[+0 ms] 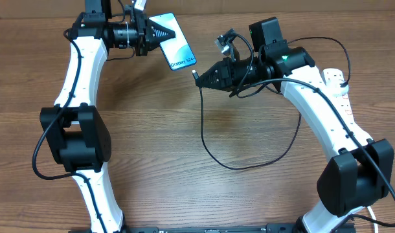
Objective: Plug charger to phone and switch on socket
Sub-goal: 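Carry the cable plug with the right gripper toward the phone's bottom port, then align the USB-C plug under the phone's port with the right gripper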
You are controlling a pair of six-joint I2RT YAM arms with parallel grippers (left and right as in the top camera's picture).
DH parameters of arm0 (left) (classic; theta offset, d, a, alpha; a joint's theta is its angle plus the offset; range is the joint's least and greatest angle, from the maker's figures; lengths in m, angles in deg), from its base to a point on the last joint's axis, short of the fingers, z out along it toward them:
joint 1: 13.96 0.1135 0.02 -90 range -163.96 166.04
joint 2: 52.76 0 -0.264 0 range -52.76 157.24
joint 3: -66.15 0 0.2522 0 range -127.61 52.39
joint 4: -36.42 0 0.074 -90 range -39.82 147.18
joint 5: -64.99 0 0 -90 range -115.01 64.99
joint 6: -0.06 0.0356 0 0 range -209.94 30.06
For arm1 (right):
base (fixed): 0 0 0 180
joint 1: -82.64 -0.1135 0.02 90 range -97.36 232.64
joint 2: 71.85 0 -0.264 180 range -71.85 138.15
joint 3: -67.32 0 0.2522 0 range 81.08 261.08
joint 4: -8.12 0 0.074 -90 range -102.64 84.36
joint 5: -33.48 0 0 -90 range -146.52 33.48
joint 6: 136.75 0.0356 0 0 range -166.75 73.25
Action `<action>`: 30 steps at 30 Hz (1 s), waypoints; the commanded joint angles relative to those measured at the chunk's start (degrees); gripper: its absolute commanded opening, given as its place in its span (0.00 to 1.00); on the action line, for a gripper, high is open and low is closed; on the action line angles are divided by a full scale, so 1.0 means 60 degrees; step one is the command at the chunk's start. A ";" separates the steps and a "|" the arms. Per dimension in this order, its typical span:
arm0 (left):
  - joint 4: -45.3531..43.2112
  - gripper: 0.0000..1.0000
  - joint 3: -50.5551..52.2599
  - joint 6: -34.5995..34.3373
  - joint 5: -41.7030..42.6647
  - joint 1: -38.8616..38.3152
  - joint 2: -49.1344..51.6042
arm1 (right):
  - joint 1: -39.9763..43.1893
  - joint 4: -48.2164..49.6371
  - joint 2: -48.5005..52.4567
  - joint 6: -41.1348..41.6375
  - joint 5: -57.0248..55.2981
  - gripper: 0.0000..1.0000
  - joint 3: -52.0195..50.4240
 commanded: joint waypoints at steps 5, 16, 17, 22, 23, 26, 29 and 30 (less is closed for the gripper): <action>-0.0237 0.04 -0.0117 -0.0423 0.0681 -0.0018 -0.0069 | -0.0047 0.0106 -0.0124 -0.0087 0.0193 0.04 -0.0011; -0.0488 0.04 -0.0117 -0.0918 0.1056 -0.0025 -0.0069 | -0.0084 0.0149 -0.0124 -0.0087 0.0193 0.04 -0.0011; -0.0645 0.04 -0.0117 -0.0918 0.1151 -0.0025 -0.0069 | -0.0102 0.0153 -0.0124 -0.0087 0.0197 0.04 -0.0011; -0.0725 0.04 -0.0117 -0.1242 0.1279 -0.0022 -0.0069 | -0.0211 0.0335 -0.0124 -0.0080 0.0193 0.04 -0.0011; -0.0725 0.04 -0.0117 -0.1239 0.1326 -0.0022 -0.0069 | -0.0237 0.0372 -0.0124 -0.0080 0.0193 0.04 -0.0011; -0.0721 0.04 -0.0117 -0.1239 0.1494 -0.0022 -0.0069 | -0.0299 0.0532 -0.0124 -0.0080 0.0193 0.04 -0.0011; -0.0721 0.04 -0.0117 -0.1242 0.1708 -0.0022 -0.0069 | -0.0295 0.0681 -0.0124 0.0011 0.0182 0.04 -0.0011; -0.0721 0.04 -0.0117 -0.1242 0.1800 -0.0025 -0.0069 | -0.0295 0.0725 -0.0124 0.0127 0.0109 0.04 -0.0011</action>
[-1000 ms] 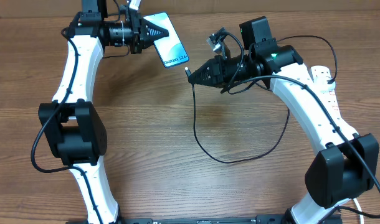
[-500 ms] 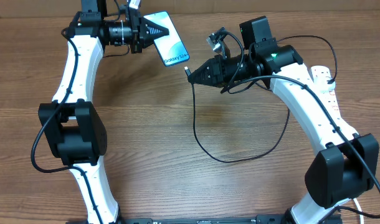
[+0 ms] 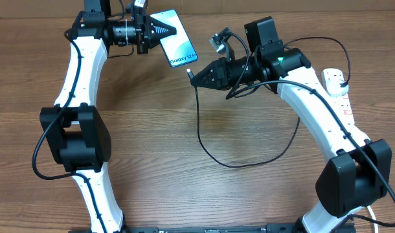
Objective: Plug charger to phone and switch on socket
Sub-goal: 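Align the USB-C plug under the phone's port with the right gripper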
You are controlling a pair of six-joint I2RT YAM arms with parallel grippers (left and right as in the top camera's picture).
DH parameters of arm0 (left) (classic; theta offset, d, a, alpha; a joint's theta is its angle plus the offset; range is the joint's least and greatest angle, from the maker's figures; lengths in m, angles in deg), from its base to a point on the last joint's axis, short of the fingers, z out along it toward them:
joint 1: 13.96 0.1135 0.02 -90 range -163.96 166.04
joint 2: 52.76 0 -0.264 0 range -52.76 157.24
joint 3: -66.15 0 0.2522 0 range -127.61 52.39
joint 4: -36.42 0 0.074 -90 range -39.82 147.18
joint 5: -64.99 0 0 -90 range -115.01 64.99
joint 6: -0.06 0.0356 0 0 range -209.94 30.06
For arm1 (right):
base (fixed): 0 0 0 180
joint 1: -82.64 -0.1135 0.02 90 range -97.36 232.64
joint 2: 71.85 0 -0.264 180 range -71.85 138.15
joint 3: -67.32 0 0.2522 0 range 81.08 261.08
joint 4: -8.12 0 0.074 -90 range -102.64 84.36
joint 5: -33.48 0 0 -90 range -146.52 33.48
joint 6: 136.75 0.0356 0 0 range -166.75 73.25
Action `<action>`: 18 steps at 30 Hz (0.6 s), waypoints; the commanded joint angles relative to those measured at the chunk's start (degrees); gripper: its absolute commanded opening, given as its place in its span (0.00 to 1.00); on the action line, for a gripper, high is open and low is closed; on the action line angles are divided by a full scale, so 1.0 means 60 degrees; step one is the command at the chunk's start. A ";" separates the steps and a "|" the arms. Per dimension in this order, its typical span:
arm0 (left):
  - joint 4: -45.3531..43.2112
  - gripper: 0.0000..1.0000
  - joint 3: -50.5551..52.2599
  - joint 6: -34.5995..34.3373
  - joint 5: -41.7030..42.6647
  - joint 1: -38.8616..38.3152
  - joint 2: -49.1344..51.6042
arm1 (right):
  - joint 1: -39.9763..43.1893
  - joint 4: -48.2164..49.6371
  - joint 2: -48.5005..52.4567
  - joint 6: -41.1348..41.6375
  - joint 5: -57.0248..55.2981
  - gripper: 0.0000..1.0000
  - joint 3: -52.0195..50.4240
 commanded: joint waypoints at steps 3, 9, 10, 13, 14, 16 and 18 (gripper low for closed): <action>-0.0073 0.04 -0.0117 -0.0168 0.1071 -0.0029 -0.0069 | -0.0044 0.0204 -0.0124 0.0127 -0.0015 0.04 -0.0011; -0.0069 0.04 -0.0117 -0.0168 0.1198 -0.0084 -0.0069 | -0.0044 0.0346 -0.0124 0.0153 -0.0015 0.04 -0.0011; -0.0069 0.04 -0.0117 -0.0168 0.1198 -0.0106 -0.0069 | -0.0044 0.0382 -0.0124 0.0157 -0.0015 0.04 -0.0011; -0.0069 0.04 -0.0117 -0.0171 0.1198 -0.0186 -0.0069 | -0.0044 0.0492 -0.0124 0.0160 -0.0015 0.04 -0.0011; -0.0073 0.04 -0.0117 -0.0168 0.1198 -0.0208 -0.0069 | -0.0044 0.0517 -0.0124 0.0160 -0.0015 0.04 -0.0011; -0.0069 0.04 -0.0117 -0.0171 0.1213 -0.0215 -0.0069 | -0.0044 0.0525 -0.0124 0.0157 -0.0018 0.04 -0.0011; -0.0073 0.04 -0.0117 -0.0171 0.1326 -0.0215 -0.0069 | -0.0044 0.0517 -0.0124 0.0160 -0.0058 0.04 -0.0011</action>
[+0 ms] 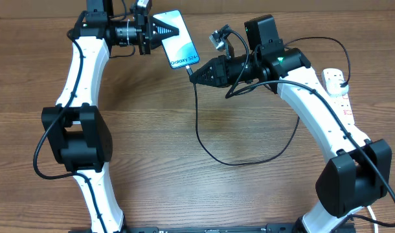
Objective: Plug charger to phone and switch on socket
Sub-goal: 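Align the USB-C plug under the phone's port with the right gripper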
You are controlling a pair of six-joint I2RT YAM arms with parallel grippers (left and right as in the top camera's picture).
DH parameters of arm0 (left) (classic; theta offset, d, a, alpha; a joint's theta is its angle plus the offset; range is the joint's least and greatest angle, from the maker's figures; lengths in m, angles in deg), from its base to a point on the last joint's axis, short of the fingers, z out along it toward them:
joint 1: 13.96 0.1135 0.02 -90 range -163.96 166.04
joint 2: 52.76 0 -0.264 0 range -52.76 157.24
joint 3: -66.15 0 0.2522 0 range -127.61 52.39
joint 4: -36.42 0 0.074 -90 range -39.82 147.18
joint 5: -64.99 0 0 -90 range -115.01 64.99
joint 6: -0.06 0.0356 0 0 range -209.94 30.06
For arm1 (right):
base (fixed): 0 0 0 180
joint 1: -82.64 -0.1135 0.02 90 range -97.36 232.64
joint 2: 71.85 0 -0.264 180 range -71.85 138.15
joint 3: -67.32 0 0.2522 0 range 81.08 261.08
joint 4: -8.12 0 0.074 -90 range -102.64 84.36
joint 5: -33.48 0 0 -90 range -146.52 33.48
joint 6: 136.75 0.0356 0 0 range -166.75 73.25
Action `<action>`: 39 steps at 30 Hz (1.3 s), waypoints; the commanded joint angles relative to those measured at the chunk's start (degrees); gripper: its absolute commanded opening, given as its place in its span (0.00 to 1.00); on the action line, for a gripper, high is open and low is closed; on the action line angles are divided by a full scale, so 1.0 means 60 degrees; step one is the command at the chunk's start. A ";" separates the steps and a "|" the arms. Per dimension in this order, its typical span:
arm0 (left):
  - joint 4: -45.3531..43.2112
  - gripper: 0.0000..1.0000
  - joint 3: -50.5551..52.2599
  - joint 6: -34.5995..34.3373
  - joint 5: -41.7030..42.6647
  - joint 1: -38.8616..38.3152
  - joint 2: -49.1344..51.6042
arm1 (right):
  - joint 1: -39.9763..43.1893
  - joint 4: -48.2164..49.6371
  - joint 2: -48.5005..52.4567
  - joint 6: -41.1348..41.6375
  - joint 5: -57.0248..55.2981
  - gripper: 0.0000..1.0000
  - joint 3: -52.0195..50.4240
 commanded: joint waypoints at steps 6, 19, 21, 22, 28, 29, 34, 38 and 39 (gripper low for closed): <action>-0.0069 0.04 -0.0117 -0.0138 0.0685 -0.0076 -0.0069 | -0.0044 0.0062 -0.0124 0.0240 -0.0237 0.04 -0.0011; -0.0073 0.04 -0.0117 -0.0127 0.0929 -0.0087 -0.0069 | -0.0033 0.0073 -0.0124 0.0240 -0.0353 0.04 -0.0011; -0.0073 0.04 -0.0117 -0.0127 0.0929 -0.0084 -0.0069 | -0.0025 0.0062 -0.0124 0.0240 -0.0474 0.04 -0.0011; -0.0073 0.04 -0.0117 -0.0127 0.0933 -0.0084 -0.0069 | -0.0025 0.0062 -0.0124 0.0240 -0.0532 0.04 -0.0011; -0.0073 0.04 -0.0117 -0.0127 0.0929 -0.0095 -0.0069 | -0.0025 0.0025 -0.0124 0.0244 -0.0863 0.04 -0.0011; -0.0073 0.04 -0.0117 -0.0127 0.0929 -0.0095 -0.0069 | -0.0025 -0.0007 -0.0124 0.0244 -0.0947 0.04 -0.0011; -0.0073 0.04 -0.0117 -0.0124 0.0929 -0.0095 -0.0069 | -0.0025 -0.0222 -0.0124 0.0244 -0.1355 0.04 -0.0011; -0.0073 0.04 -0.0117 -0.0124 0.0929 -0.0095 -0.0069 | -0.0015 -0.0255 -0.0124 0.0244 -0.1497 0.04 -0.0011; -0.0073 0.04 -0.0117 -0.0124 0.0929 -0.0095 -0.0069 | 0.0004 -0.0255 -0.0124 0.0244 -0.1494 0.04 -0.0011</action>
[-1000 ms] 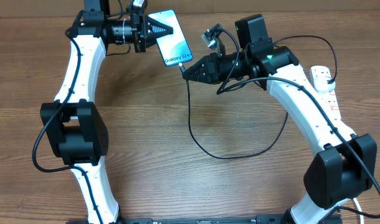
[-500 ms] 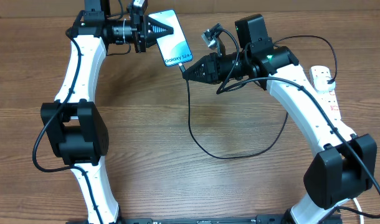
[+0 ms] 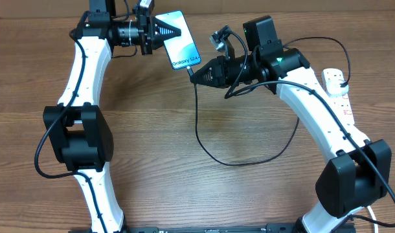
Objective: Plug charger to phone and switch on socket
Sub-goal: 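Align the USB-C plug under the phone's port with the right gripper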
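A phone (image 3: 179,40) with a light blue lit screen lies at the back of the table, tilted, its bottom end toward the right. My left gripper (image 3: 169,29) is shut on the phone's upper left edge. My right gripper (image 3: 193,74) is shut on the black charger plug (image 3: 190,69), whose tip meets the phone's bottom end. Whether the plug is fully seated cannot be told. The black cable (image 3: 210,145) loops down over the table and back up behind my right arm. A white socket strip (image 3: 338,87) lies at the far right.
The wooden table (image 3: 152,168) runs under both arms. My right arm's white links (image 3: 317,116) cross over the socket strip's left side. The cable's loop lies in the table's middle right.
My right gripper with the plug has edged slightly right and up along the phone's bottom end. The phone and my left gripper have shifted a little to the right.
At first the plug in my right gripper hung a short way right of the phone held by my left gripper. It then came closer to the phone's bottom end, reached it, and now rests against it.
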You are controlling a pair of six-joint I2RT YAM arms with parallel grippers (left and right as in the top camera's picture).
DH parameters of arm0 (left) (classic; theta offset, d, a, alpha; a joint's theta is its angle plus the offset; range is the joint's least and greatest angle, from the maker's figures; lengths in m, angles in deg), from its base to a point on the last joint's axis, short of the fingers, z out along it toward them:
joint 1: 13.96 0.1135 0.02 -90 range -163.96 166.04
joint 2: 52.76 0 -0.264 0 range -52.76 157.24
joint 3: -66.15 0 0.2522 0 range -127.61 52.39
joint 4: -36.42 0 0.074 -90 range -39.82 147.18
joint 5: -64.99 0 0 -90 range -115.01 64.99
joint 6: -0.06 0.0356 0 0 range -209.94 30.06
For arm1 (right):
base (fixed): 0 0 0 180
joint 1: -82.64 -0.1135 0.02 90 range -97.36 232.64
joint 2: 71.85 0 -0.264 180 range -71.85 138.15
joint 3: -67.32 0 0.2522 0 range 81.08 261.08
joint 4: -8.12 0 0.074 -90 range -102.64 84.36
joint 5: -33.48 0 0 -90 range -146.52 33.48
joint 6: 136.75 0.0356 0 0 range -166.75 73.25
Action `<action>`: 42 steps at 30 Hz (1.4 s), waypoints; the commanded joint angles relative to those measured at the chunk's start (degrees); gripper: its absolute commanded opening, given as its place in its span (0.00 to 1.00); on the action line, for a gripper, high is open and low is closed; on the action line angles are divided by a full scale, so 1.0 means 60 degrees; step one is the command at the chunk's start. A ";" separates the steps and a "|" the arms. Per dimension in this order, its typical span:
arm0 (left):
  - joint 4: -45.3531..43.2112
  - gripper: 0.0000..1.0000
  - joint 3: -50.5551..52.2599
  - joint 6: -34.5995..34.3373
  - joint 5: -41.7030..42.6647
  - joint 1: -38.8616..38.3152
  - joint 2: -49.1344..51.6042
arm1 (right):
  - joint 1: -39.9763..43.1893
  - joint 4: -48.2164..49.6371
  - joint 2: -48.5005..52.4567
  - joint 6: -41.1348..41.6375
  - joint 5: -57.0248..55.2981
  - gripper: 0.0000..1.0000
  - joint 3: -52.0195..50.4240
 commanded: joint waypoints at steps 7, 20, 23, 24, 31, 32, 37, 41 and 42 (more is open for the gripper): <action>-0.0004 0.04 -0.0117 -0.0142 0.0918 -0.0066 -0.0113 | 0.0302 -0.0109 -0.0124 0.0040 -0.0732 0.04 -0.0011; -0.0004 0.04 -0.0117 -0.0135 0.0914 -0.0066 -0.0113 | 0.0441 -0.0109 -0.0124 0.0040 -0.0732 0.04 -0.0011; -0.0004 0.04 -0.0117 -0.0135 0.0914 -0.0066 -0.0113 | 0.0477 -0.0113 -0.0124 0.0040 -0.0732 0.04 -0.0011; -0.0004 0.04 -0.0117 -0.0135 0.0914 -0.0066 -0.0113 | 0.0495 -0.0113 -0.0124 0.0040 -0.0732 0.04 -0.0011; -0.0036 0.04 -0.0117 -0.0138 0.0914 -0.0066 -0.0113 | 0.0503 -0.0120 -0.0124 0.0036 -0.0732 0.04 -0.0011; -0.0047 0.04 -0.0117 -0.0138 0.0911 -0.0066 -0.0113 | 0.0503 -0.0124 -0.0124 0.0036 -0.0732 0.04 -0.0011; -0.0120 0.04 -0.0117 -0.0142 0.0911 -0.0066 -0.0113 | 0.0503 -0.0146 -0.0124 0.0036 -0.0736 0.04 -0.0011; -0.0182 0.04 -0.0117 -0.0142 0.0914 -0.0066 -0.0113 | 0.0503 -0.0146 -0.0124 0.0040 -0.0732 0.04 -0.0011; -0.0211 0.04 -0.0117 -0.0142 0.0911 -0.0066 -0.0113 | 0.0503 -0.0149 -0.0124 0.0040 -0.0732 0.04 -0.0011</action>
